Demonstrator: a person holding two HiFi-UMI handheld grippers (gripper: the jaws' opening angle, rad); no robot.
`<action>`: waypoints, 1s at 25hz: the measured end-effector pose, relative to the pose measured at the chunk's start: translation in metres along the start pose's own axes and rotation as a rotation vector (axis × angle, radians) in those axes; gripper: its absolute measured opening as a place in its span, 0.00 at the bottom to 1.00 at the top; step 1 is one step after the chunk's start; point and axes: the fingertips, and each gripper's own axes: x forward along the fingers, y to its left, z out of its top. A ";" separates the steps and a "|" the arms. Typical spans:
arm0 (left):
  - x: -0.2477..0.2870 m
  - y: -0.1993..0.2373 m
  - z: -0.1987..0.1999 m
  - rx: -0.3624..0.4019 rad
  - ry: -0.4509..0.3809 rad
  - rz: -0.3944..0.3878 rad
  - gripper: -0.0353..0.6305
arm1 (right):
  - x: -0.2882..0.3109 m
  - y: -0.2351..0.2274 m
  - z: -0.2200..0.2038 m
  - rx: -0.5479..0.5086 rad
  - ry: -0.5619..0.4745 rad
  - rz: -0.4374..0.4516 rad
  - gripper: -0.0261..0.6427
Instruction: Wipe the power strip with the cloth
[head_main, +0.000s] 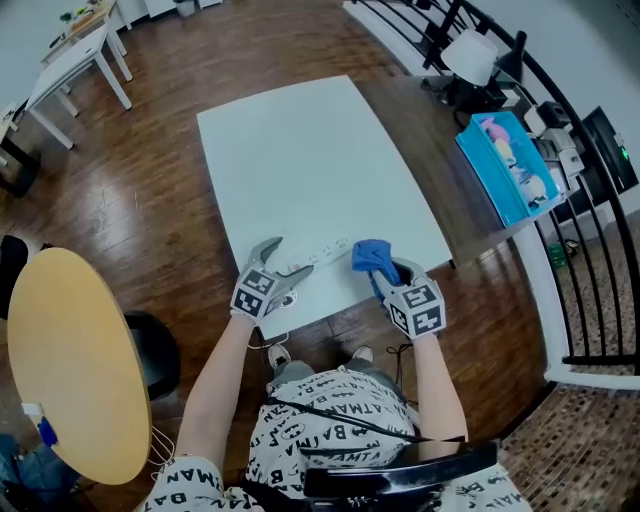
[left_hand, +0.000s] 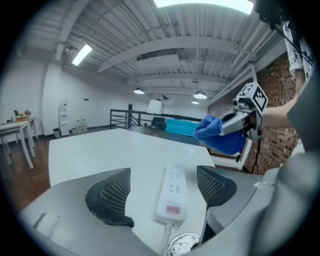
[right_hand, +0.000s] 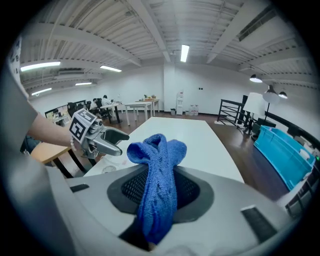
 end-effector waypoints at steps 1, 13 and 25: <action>-0.008 0.002 0.009 -0.035 -0.037 0.036 0.66 | 0.001 -0.001 0.002 0.033 -0.011 0.007 0.23; -0.111 -0.024 0.047 -0.382 -0.280 0.357 0.06 | 0.000 0.015 0.010 0.242 -0.106 0.121 0.22; -0.122 -0.076 0.036 -0.425 -0.252 0.377 0.06 | -0.028 0.020 0.003 0.204 -0.119 0.102 0.22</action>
